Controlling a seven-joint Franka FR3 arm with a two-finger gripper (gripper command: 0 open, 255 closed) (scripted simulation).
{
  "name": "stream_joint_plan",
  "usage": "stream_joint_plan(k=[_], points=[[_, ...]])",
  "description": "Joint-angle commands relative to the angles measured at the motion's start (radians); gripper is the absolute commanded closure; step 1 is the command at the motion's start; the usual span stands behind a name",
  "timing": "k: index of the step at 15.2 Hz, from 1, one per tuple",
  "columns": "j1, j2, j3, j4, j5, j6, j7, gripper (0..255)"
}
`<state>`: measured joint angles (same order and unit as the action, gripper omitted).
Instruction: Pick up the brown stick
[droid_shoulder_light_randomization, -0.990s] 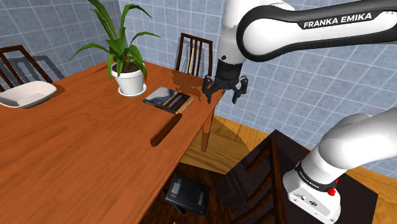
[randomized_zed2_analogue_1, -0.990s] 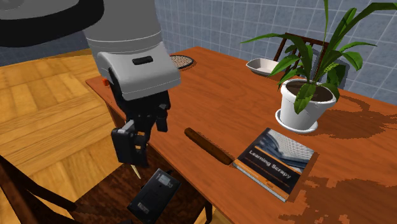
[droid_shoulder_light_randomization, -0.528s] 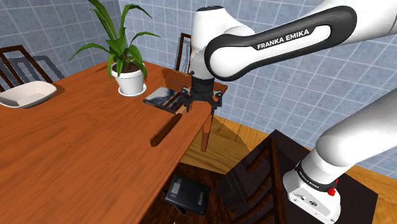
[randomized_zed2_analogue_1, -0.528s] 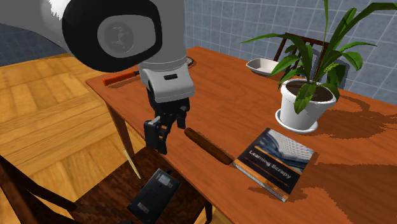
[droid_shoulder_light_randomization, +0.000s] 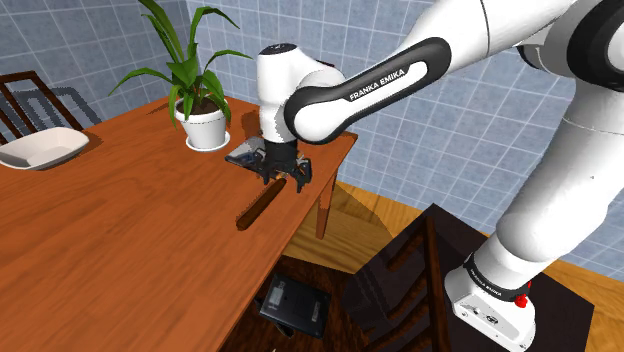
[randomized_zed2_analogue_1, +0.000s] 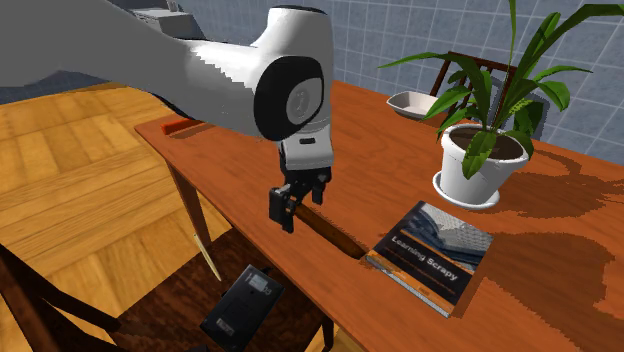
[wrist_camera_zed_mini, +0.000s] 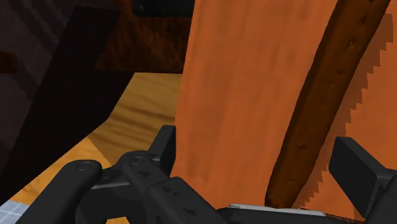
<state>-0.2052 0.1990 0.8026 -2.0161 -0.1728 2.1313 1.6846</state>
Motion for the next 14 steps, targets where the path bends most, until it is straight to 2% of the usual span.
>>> stream_joint_plan(k=[1, 5, 14], points=[[0.048, 0.111, -0.029, 0.074, -0.088, -0.001, 0.113, 0], [0.152, 0.289, -0.113, 0.234, -0.189, -0.021, 0.260, 0], [0.176, 0.348, -0.146, 0.211, -0.233, 0.051, 0.288, 0]])
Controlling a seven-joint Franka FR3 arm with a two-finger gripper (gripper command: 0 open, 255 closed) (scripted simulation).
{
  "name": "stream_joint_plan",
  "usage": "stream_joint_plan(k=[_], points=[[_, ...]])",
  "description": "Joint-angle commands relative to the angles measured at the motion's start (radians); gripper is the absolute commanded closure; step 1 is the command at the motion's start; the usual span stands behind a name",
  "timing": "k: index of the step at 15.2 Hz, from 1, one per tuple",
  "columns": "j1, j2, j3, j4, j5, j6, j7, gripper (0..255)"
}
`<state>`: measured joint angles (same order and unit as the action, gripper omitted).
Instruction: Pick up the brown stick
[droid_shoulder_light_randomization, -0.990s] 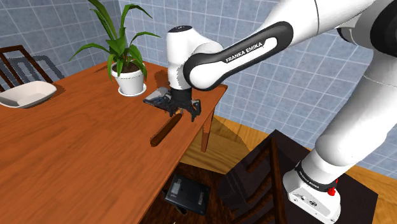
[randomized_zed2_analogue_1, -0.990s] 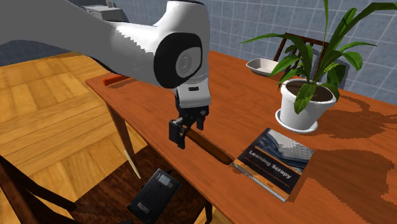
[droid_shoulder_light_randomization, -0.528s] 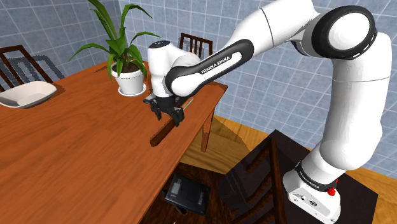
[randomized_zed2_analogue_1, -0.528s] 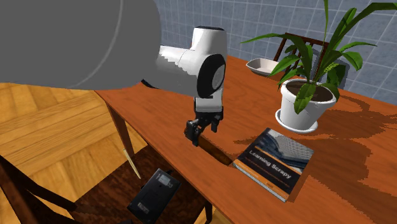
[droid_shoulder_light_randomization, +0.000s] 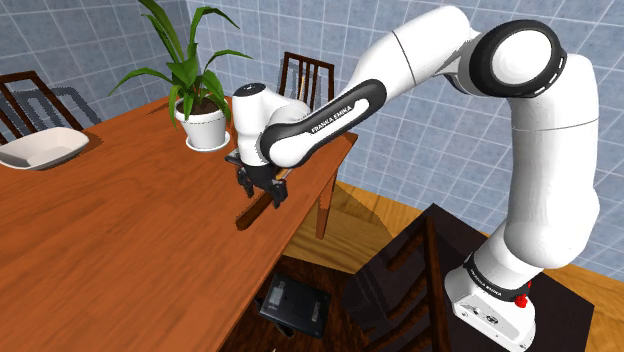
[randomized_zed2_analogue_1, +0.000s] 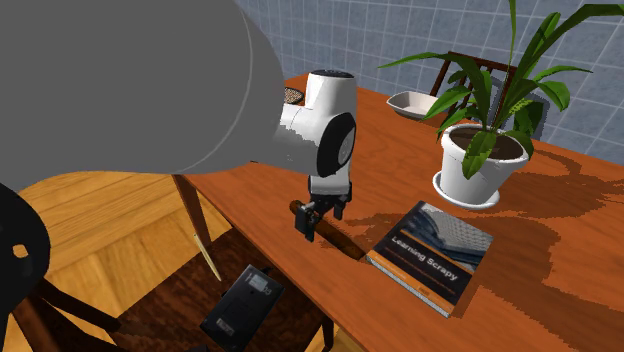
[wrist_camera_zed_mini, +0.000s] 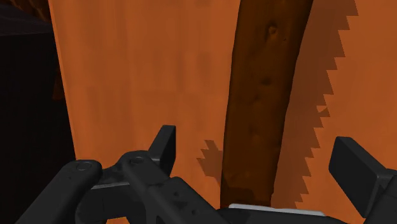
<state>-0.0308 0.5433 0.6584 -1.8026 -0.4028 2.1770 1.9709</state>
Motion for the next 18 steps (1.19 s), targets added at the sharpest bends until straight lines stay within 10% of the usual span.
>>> stream_joint_plan(k=[1, 2, 18], points=[[0.001, 0.003, -0.002, -0.002, -0.003, 0.006, 0.002, 0], [0.001, 0.004, -0.002, -0.001, -0.003, 0.005, 0.002, 255], [-0.017, -0.049, 0.026, 0.021, 0.038, -0.061, -0.023, 255]])
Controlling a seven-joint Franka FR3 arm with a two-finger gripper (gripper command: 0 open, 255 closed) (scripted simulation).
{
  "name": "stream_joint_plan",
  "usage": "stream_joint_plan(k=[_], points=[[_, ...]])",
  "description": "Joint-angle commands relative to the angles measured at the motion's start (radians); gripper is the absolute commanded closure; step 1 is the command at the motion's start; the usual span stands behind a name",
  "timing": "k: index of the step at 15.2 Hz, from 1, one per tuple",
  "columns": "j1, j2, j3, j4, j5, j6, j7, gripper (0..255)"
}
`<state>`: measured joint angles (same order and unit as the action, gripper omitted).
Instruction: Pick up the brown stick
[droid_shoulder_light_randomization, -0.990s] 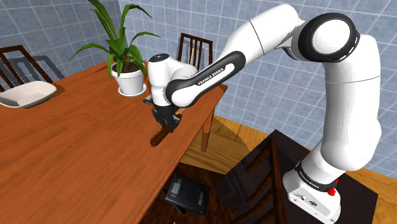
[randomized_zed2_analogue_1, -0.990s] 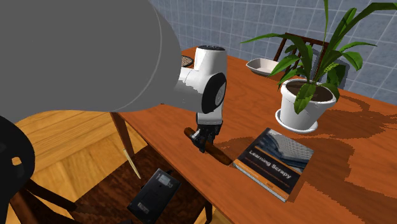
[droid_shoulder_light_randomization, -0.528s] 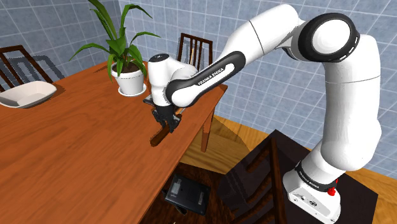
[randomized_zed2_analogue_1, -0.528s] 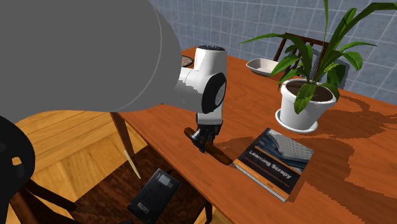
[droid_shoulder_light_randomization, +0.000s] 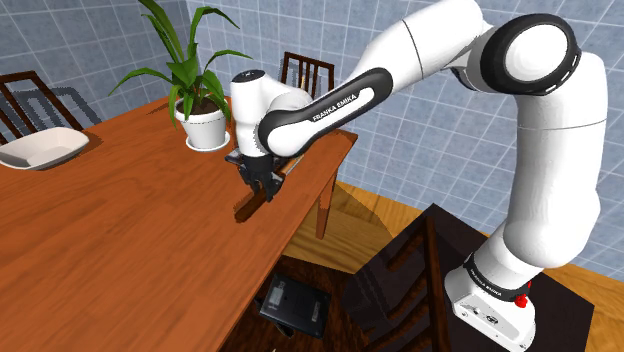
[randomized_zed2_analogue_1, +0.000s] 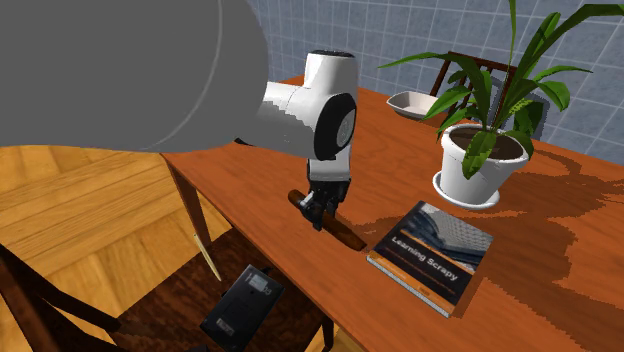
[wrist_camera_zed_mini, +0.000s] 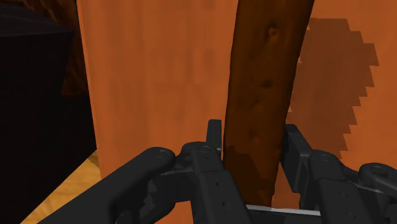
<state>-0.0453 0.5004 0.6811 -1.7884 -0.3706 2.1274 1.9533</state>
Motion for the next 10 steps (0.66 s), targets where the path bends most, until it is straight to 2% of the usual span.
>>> stream_joint_plan(k=[1, 10], points=[[-0.005, -0.013, 0.007, 0.011, 0.011, -0.022, -0.009, 255], [-0.019, -0.059, 0.029, 0.047, 0.049, -0.095, -0.032, 255]])
